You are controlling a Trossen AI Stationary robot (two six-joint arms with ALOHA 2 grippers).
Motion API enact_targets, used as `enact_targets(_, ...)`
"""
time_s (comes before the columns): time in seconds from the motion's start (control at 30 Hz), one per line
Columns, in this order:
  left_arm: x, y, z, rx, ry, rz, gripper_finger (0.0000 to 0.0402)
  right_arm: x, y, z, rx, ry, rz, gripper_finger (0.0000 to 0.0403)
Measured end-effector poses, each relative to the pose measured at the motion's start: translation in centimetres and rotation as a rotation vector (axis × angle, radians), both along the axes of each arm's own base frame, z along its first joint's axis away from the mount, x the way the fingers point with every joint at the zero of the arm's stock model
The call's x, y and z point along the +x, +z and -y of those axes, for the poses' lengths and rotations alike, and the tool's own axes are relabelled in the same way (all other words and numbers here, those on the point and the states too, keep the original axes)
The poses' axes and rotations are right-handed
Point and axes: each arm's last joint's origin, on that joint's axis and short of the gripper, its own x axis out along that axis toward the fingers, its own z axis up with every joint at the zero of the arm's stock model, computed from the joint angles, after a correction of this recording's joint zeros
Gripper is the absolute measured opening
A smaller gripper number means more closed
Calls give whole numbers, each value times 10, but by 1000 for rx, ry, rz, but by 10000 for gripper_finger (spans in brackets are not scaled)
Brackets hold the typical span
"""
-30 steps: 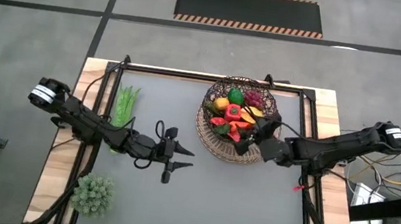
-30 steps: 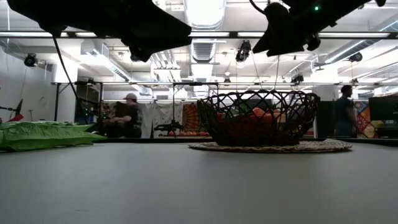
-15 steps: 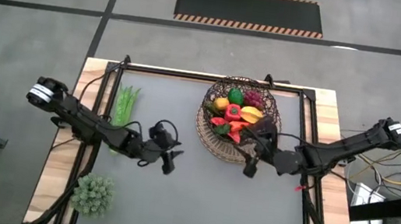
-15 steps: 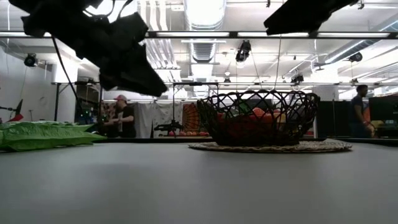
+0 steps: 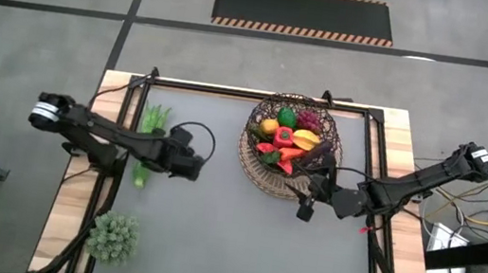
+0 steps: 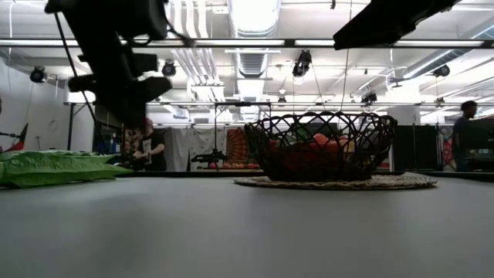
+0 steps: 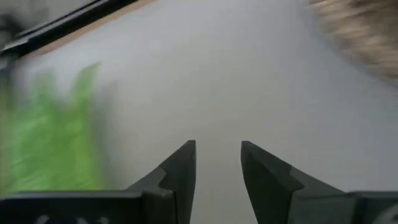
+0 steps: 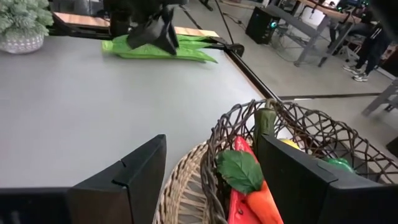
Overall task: Build produce basket
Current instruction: Put the green lettuce into the basket
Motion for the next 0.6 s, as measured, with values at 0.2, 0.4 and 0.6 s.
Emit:
enact_targets(0.2, -22, 0, -11, -73, 234, -270, 101, 0, -1, 0, -51, 16, -17, 237)
enact_targets(0.4, -23, -7, -10, -124, 249, -277, 100, 0, 0, 1, -97, 34, -29, 237)
enact_targets(0.6, -23, -7, -10, -131, 250, -276, 135, -2, -8, 2, -89, 27, -54, 238)
